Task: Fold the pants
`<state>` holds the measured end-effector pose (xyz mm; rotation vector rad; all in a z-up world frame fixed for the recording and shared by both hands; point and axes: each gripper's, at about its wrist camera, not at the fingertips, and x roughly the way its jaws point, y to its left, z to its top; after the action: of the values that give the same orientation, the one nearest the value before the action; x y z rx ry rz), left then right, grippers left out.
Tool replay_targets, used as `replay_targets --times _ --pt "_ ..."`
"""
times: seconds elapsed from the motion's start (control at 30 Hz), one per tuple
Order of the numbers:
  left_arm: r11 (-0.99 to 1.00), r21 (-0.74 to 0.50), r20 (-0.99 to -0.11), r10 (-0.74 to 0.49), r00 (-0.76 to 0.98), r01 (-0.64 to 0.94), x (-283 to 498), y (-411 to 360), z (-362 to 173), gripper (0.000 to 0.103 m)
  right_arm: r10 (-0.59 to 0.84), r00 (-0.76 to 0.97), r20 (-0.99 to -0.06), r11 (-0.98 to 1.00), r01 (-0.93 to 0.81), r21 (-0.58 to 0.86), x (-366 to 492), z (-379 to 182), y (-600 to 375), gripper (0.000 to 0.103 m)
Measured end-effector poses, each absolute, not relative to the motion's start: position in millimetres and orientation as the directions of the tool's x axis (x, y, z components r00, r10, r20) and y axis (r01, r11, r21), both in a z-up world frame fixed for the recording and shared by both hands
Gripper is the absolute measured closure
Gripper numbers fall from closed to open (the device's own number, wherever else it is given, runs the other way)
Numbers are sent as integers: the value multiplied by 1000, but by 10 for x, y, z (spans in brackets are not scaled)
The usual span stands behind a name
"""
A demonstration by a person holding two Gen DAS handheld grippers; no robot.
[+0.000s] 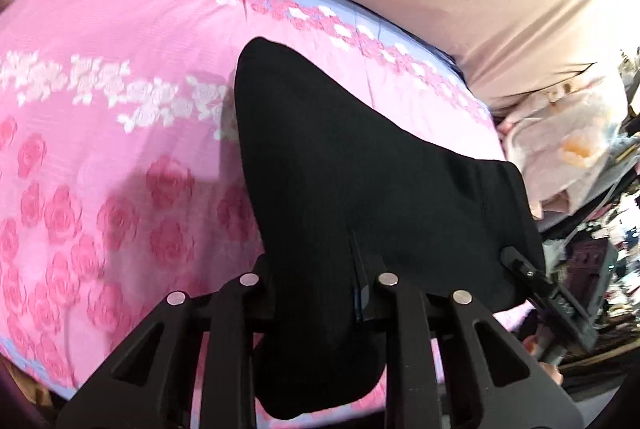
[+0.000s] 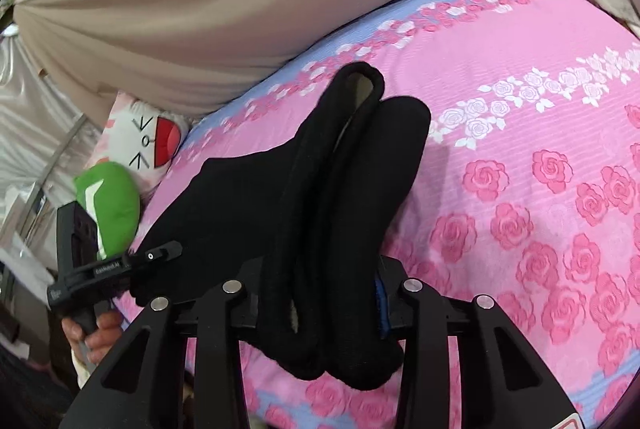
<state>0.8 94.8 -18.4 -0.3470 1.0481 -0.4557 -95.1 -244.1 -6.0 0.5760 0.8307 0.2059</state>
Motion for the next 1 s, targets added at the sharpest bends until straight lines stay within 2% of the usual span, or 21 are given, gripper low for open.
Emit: replay_targets --times 0.03,0.13,0.2,0.27,0.3,0.4,0.43,0.47,0.53,0.57,0.6,0.67,0.8,1.0 --pt "860 -470 -755 -509 414 201 -28 954 -200 81 391 656 -645 834 43 550 -997 -73 -2433 64" --pt "896 -396 -790 -445 421 203 -98 912 -317 62 348 625 -699 860 83 503 -1061 -234 -2437 49" --pt "908 -378 -799 -418 433 180 -110 915 -383 30 337 599 -726 853 132 505 -1067 -374 -2509 41" --pt "906 -394 -804 -422 419 157 -102 939 -459 12 371 591 -716 820 154 552 -1099 -455 -2584 35" --pt "902 -404 -807 -429 406 150 -106 947 -507 11 397 586 -706 804 149 575 -1120 -487 -2602 35" --pt "906 -391 -809 -421 410 159 -133 882 -580 8 415 585 -697 800 130 586 -1138 -517 -2566 25" --pt "912 -377 -811 -410 417 163 -131 843 -585 8 422 587 -691 800 118 588 -1125 -522 -2545 16" --pt "908 -381 -805 -419 420 176 -137 800 -593 8 423 594 -685 803 105 587 -1109 -523 -2504 16" --pt "915 -364 -805 -403 436 174 -143 745 -587 21 412 609 -678 811 94 577 -1075 -538 -2442 17" --pt "905 -383 -800 -425 424 186 -149 720 -572 36 404 615 -677 819 86 568 -1056 -544 -2418 28" --pt "899 -396 -796 -437 420 185 -154 722 -553 45 392 619 -681 827 86 555 -1036 -546 -2386 35" --pt "899 -396 -788 -437 434 187 -174 745 -483 57 398 633 -664 814 90 574 -1028 -529 -2379 54" --pt "891 -411 -764 -453 459 195 -255 811 -308 82 402 647 -648 817 66 573 -1058 -410 -2384 64" --pt "887 -397 -765 -461 450 235 -434 774 -123 83 428 650 -628 814 25 581 -1179 -179 -2414 66"
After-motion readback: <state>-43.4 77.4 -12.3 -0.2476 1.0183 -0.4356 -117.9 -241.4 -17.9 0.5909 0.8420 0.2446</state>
